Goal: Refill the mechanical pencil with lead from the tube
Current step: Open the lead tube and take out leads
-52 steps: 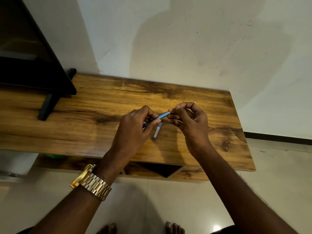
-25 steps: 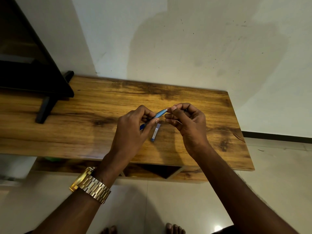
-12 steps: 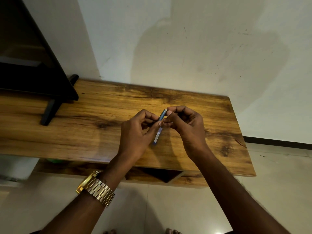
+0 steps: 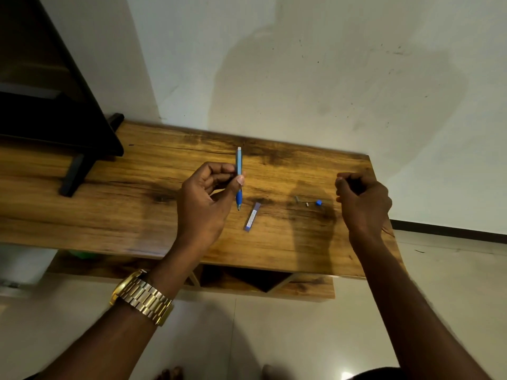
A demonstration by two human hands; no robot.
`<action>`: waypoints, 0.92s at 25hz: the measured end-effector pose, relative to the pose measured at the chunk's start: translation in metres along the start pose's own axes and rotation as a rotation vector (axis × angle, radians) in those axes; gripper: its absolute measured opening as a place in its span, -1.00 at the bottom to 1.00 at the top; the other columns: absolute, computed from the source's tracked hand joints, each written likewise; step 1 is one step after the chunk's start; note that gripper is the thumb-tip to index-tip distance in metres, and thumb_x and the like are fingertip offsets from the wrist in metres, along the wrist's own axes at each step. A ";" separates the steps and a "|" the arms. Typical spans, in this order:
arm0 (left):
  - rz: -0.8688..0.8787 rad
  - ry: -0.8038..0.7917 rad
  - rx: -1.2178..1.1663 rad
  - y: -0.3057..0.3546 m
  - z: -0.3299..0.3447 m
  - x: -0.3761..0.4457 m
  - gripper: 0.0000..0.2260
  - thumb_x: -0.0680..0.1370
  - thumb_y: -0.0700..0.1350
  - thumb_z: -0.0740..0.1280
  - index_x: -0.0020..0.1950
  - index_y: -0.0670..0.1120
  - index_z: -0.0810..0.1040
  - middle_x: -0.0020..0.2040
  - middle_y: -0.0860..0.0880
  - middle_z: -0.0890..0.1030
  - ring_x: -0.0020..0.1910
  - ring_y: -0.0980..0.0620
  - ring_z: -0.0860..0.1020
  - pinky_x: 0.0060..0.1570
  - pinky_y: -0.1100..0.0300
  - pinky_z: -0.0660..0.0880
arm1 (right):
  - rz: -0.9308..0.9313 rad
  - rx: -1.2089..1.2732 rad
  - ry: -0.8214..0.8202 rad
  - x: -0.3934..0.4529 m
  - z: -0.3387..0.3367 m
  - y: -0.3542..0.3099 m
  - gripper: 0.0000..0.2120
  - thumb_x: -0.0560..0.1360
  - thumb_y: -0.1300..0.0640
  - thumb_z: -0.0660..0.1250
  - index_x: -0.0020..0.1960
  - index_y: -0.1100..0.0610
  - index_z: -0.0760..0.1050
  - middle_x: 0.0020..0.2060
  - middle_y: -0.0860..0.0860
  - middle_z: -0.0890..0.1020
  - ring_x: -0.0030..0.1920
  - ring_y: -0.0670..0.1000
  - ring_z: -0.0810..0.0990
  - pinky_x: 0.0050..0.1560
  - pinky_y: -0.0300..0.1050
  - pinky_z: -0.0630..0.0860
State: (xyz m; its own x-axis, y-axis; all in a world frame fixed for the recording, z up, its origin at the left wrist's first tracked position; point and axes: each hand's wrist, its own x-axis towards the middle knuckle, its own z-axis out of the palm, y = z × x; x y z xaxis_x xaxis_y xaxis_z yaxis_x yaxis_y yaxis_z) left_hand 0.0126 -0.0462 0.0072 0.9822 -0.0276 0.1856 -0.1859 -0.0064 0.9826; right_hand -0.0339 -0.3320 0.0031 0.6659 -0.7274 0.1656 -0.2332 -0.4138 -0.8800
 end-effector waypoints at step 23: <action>0.222 -0.086 0.365 -0.003 0.000 -0.005 -0.81 0.61 -0.09 0.52 0.22 0.01 0.68 0.10 0.21 0.71 0.12 0.34 0.68 0.02 0.48 0.59 | -0.008 0.431 -0.366 -0.050 0.038 -0.041 -0.89 0.66 0.19 0.46 0.17 0.14 0.70 -0.05 0.06 0.80 -0.10 -0.04 0.75 -0.01 -0.14 0.69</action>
State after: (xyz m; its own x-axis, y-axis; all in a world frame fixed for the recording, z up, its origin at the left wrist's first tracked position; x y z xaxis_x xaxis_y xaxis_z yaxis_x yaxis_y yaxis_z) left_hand 0.0082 -0.0463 0.0034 0.9147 -0.1512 0.3749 -0.4042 -0.3431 0.8479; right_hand -0.0306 -0.2575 0.0142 0.8865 -0.4566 0.0751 0.0318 -0.1019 -0.9943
